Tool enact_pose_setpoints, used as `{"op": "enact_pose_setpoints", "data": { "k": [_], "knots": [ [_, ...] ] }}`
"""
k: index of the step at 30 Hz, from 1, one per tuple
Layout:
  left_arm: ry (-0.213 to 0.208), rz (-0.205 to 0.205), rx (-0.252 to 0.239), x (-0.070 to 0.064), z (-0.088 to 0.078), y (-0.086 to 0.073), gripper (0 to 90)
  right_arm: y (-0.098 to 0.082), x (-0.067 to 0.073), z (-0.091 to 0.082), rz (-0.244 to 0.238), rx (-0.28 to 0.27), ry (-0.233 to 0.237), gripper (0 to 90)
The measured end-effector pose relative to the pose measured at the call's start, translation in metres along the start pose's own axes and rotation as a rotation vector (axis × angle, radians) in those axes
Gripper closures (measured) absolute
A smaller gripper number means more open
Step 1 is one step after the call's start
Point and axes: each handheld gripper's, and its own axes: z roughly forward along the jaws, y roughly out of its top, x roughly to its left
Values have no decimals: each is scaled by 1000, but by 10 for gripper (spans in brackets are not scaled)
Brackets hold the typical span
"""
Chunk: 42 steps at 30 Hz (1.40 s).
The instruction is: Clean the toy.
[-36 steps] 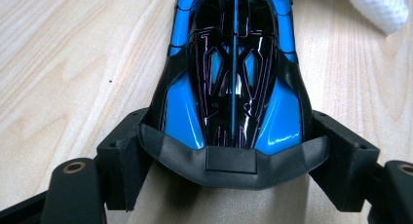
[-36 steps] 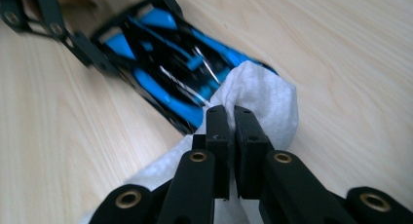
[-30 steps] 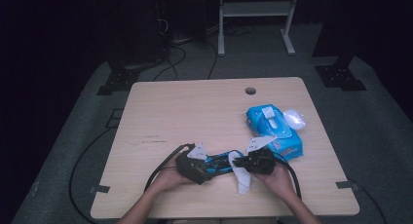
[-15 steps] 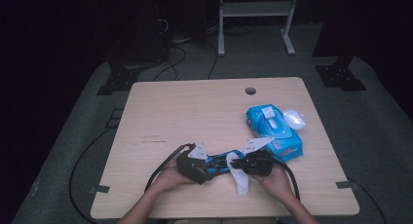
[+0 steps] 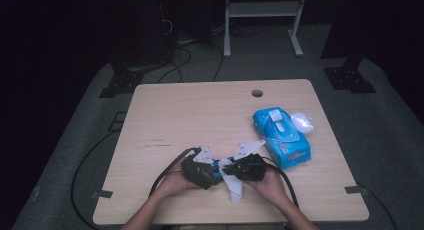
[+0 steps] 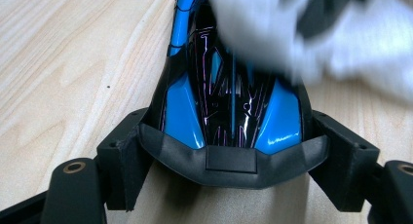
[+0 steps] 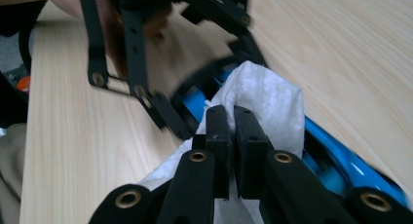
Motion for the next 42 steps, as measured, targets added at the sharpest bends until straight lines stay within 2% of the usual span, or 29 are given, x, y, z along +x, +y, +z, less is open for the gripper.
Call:
{"op": "enact_pose_setpoints", "data": {
  "k": [1,5,6,7,9,12,14,17,20,22,23,25,26,27,29,30,31,32,34,35,37,38,42],
  "knots": [
    [-1,2,2,0,0,0,242,7,5,13,-13,8,28,857],
    [-3,0,-2,1,-2,-2,241,14,11,25,-33,6,36,857],
    [-2,-1,-3,1,-2,-3,242,14,7,25,-13,3,57,857],
    [-2,-2,-1,1,-2,-2,242,14,7,25,-13,3,57,857],
    [-2,2,1,1,-2,-2,242,12,4,22,-16,7,41,857],
    [-1,-2,0,0,-1,-1,241,9,-5,12,10,-2,5,858],
    [0,-1,0,0,0,0,241,9,-6,12,11,-2,2,858],
    [0,-2,-3,0,1,1,241,14,-1,18,12,-17,28,858],
    [-1,-2,-3,0,1,1,242,23,1,27,5,-27,32,858],
    [-2,-7,-7,0,1,1,242,26,-2,32,14,-28,19,858],
    [-2,-7,-7,0,1,0,242,28,-5,34,20,-14,-8,859],
    [-2,-6,-7,0,1,0,242,28,-6,34,35,-14,-7,859],
    [-2,-6,-7,0,1,0,242,27,-5,34,51,-23,13,859],
    [-2,-6,-7,0,1,0,242,27,-5,34,51,-23,13,859],
    [-2,-7,-8,-1,1,0,242,27,2,36,41,-10,57,859],
    [-1,-7,-7,-1,1,1,242,28,7,36,-1,3,39,859],
    [-1,-8,-5,-1,1,1,242,28,7,36,-1,3,39,859],
    [-1,-9,-6,-1,1,1,242,28,4,35,6,5,40,860],
    [-1,-10,-3,-1,1,1,242,27,-5,32,35,-13,8,860],
    [1,-10,-5,-1,1,1,242,27,-5,32,35,-13,8,860],
    [0,-3,-6,0,1,0,242,26,-8,29,40,-17,-45,860],
    [0,-2,-5,0,1,0,242,23,-14,25,61,-11,-61,861],
    [0,-3,-5,0,1,0,242,16,-23,17,79,-8,-77,861]
  ]
}}
